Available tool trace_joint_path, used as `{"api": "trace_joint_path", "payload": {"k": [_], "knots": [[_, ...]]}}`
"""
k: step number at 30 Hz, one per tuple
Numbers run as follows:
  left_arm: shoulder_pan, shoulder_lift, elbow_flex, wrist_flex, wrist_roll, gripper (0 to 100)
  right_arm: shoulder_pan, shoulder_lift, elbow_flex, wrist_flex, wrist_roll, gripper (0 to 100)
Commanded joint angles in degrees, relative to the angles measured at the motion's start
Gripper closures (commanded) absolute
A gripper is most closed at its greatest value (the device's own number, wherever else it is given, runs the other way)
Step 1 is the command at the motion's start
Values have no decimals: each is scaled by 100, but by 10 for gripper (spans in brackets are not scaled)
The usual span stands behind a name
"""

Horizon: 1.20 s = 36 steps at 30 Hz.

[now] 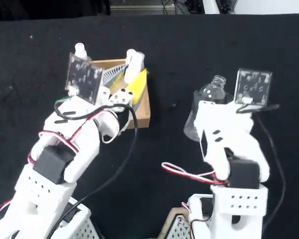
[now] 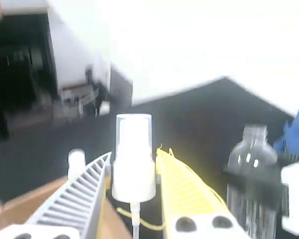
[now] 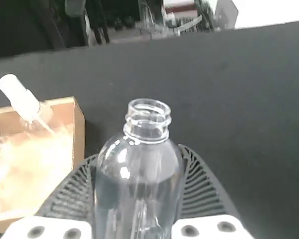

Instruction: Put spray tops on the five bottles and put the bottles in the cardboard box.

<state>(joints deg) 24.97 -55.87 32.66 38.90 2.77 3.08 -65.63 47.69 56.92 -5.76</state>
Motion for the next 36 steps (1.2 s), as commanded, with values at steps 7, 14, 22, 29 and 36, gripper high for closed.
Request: {"api": "trace_joint_path", "payload": {"k": [7,14,22,29,36], "knots": [[505,-1073,1684,-3499,0,970,-712,-620,585,-633,-44,987],[857,-1108,1569,-3842,0,970,-1046,-629,1253,-1468,-70,987],[857,-1108,1569,-4607,0,970,-1459,-637,1552,-1626,-35,987],[892,-1125,1429,-4607,9,970,-1468,-637,1622,-1635,9,987],[857,-1125,1429,-4580,9,970,-2075,-1912,2211,-1644,695,988]]}}
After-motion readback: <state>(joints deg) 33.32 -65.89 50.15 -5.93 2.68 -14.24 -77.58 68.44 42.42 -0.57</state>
